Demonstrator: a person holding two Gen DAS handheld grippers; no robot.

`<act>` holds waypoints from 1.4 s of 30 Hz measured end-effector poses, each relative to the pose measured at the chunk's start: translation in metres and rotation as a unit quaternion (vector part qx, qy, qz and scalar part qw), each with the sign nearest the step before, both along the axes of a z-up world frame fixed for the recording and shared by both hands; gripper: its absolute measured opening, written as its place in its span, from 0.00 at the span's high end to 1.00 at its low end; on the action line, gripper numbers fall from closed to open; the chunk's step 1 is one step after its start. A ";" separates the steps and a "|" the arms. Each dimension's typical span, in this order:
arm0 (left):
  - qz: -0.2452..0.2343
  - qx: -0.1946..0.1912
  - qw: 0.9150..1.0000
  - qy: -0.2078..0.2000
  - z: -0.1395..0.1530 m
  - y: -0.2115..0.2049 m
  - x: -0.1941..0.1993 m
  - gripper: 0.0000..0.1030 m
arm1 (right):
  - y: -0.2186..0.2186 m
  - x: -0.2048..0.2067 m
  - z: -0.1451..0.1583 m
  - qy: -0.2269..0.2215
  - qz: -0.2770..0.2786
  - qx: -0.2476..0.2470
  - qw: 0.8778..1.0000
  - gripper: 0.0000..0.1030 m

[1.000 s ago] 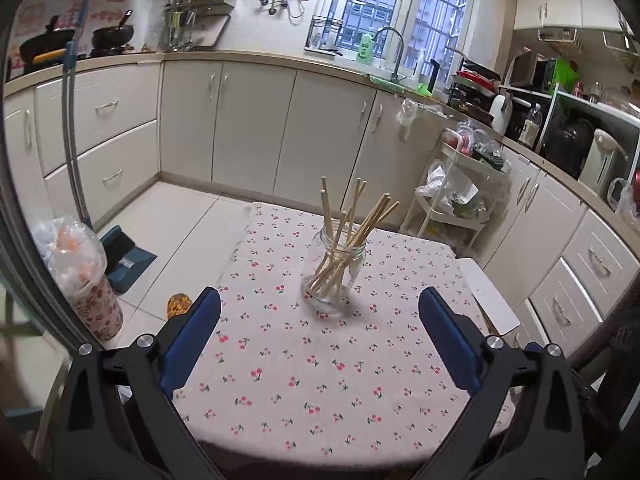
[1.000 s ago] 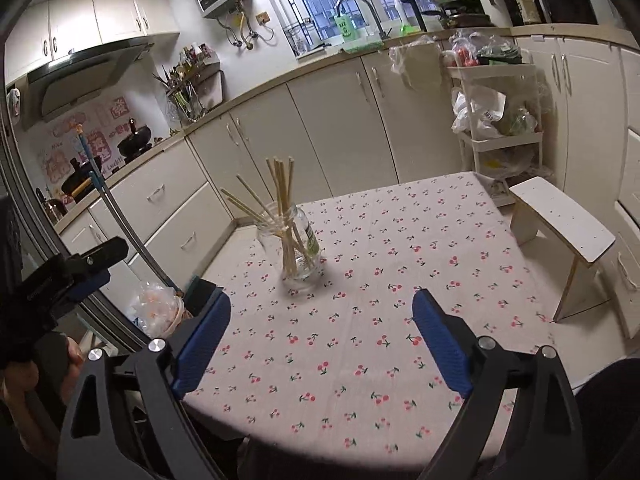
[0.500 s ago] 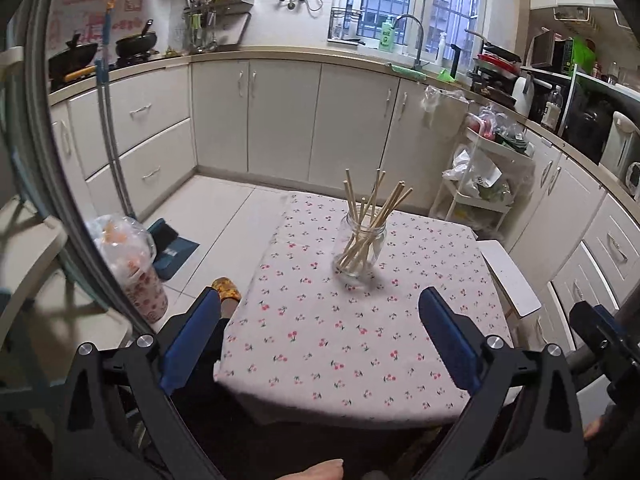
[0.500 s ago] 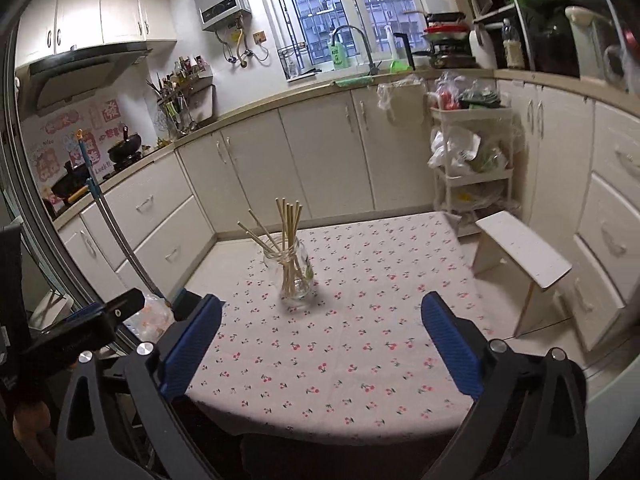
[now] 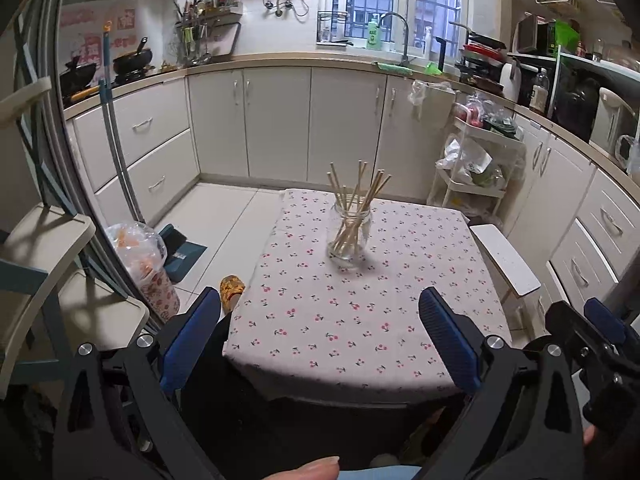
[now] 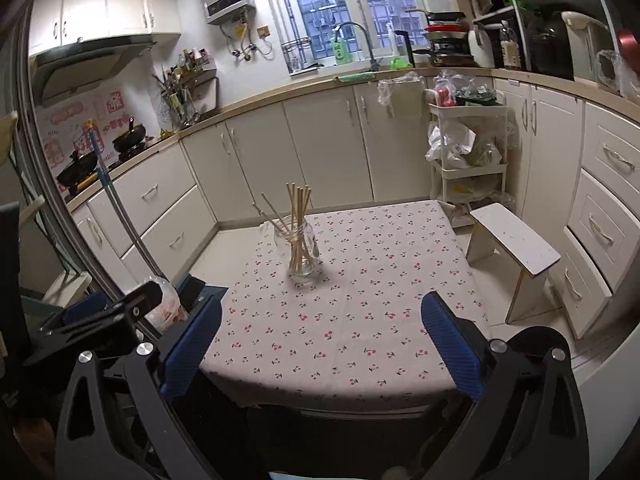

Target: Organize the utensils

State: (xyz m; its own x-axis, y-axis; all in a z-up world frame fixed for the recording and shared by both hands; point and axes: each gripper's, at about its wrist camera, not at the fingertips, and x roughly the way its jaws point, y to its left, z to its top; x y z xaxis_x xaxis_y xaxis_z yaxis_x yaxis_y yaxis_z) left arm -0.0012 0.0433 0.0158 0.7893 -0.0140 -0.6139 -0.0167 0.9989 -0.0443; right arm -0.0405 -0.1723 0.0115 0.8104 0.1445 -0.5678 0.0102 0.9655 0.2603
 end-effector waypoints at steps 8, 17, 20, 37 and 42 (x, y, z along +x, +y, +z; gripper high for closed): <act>-0.011 0.007 1.000 0.001 0.007 -0.012 -0.017 0.07 | 0.002 -0.015 0.007 -0.007 0.002 0.006 1.000 0.07; -0.008 0.010 1.000 0.004 0.006 -0.007 -0.023 0.07 | 0.007 -0.025 0.009 -0.013 0.005 0.004 1.000 0.07; -0.007 0.009 1.000 0.001 0.008 -0.006 -0.024 0.07 | 0.007 -0.028 0.013 -0.021 0.002 -0.002 1.000 0.07; -0.014 -0.011 1.000 -0.013 0.018 0.001 -0.041 0.07 | 0.013 -0.054 0.035 -0.060 -0.006 -0.016 0.998 0.07; -0.015 -0.015 0.999 -0.024 0.023 0.002 -0.046 0.07 | 0.012 -0.058 0.041 -0.074 -0.008 -0.019 0.997 0.07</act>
State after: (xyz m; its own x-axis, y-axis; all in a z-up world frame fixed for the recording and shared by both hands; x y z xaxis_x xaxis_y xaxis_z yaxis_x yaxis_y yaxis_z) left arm -0.0470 0.0450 0.0388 0.8164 -0.0558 -0.5749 0.0164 0.9972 -0.0735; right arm -0.0990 -0.1603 0.0527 0.8873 0.1119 -0.4475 -0.0104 0.9747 0.2231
